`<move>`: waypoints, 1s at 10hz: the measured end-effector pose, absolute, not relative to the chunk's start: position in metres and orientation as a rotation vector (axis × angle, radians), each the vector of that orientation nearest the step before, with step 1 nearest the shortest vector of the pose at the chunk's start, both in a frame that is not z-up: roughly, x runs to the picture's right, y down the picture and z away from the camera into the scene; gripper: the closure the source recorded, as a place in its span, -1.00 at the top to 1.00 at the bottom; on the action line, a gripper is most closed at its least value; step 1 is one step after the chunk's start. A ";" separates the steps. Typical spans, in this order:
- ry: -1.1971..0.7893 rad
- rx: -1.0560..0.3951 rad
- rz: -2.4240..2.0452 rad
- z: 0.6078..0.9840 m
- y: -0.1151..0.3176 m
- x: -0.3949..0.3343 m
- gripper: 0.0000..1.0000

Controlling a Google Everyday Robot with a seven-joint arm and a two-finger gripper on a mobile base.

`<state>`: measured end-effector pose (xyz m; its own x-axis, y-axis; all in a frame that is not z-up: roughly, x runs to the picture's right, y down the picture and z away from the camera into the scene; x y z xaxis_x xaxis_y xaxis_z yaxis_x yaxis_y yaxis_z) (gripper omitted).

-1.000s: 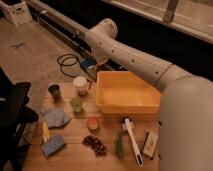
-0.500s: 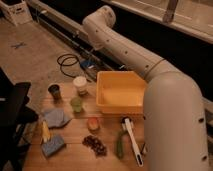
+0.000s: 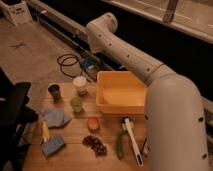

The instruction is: Place fork in paper cup

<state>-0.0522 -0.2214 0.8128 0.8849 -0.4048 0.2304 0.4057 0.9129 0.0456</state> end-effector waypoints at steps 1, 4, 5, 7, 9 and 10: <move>-0.249 -0.006 -0.415 0.816 -0.218 -0.051 -1.00; -0.285 -0.020 -0.405 0.827 -0.205 -0.059 -1.00; -0.290 -0.028 -0.402 0.832 -0.200 -0.059 -1.00; -0.294 -0.044 -0.394 0.842 -0.191 -0.057 -1.00; -0.289 -0.062 -0.388 0.852 -0.184 -0.056 -1.00; -0.288 -0.071 -0.386 0.857 -0.180 -0.055 -1.00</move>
<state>-0.0554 -0.1799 0.8567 0.8863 -0.3610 0.2901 0.3811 0.9244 -0.0139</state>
